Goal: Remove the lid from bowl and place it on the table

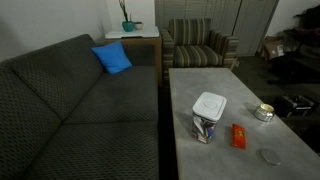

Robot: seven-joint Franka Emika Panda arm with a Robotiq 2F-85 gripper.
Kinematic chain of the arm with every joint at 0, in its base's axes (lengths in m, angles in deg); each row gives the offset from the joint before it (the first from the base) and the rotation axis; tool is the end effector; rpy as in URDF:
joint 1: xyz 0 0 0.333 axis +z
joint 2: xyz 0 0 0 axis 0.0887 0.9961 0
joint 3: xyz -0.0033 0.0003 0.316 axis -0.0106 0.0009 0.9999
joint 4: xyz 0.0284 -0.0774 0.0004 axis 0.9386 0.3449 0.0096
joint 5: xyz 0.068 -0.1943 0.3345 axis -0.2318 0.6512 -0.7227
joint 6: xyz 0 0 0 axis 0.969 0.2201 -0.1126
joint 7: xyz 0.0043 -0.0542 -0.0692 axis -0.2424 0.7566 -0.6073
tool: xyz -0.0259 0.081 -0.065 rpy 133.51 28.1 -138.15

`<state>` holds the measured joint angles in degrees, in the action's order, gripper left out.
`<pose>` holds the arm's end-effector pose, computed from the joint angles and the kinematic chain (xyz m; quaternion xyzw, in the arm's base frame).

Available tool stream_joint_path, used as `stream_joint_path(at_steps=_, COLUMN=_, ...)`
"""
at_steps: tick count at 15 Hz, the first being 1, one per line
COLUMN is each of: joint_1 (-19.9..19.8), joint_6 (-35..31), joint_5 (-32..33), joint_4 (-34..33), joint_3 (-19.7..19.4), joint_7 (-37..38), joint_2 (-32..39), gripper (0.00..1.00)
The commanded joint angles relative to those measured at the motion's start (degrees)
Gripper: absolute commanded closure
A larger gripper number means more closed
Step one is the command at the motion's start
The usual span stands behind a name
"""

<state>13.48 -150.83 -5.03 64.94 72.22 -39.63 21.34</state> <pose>0.6226 0.1718 0.3336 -0.9878 -0.1120 -0.1079 0.0117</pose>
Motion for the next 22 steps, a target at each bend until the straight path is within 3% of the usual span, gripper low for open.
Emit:
stream_joint_path(at_steps=1, joint_1=-0.60, joint_6=-4.95, joint_5=-3.75, joint_4=-4.67, joint_3=2.60, joint_7=-8.86, joint_2=7.66, gripper=0.00)
stream_joint_path(at_steps=5, joint_1=-1.82, joint_6=-6.17, joint_5=-6.94, joint_4=-7.75, joint_3=5.21, joint_7=-15.50, joint_2=14.82, gripper=0.00)
stream_joint_path(at_steps=6, joint_1=0.26, joint_6=-5.35, joint_5=-5.18, joint_4=-5.28, joint_3=2.99, joint_7=-11.45, joint_2=11.38, gripper=0.00)
stream_joint_path(at_steps=11, joint_1=0.24, joint_6=-5.73, joint_5=-4.21, joint_4=-7.44, joint_3=3.71, joint_7=-14.97, joint_2=14.12, gripper=0.00)
stream_joint_path(at_steps=20, joint_1=-6.15, joint_6=-4.74, joint_5=-3.75, joint_4=-11.17, joint_3=13.29, joint_7=-44.32, joint_2=25.99, gripper=0.00)
stream_joint_path(at_steps=22, joint_1=-6.79, joint_6=-2.92, joint_5=-3.69, joint_4=-12.33, joint_3=13.37, joint_7=-47.66, joint_2=28.57, gripper=0.00)
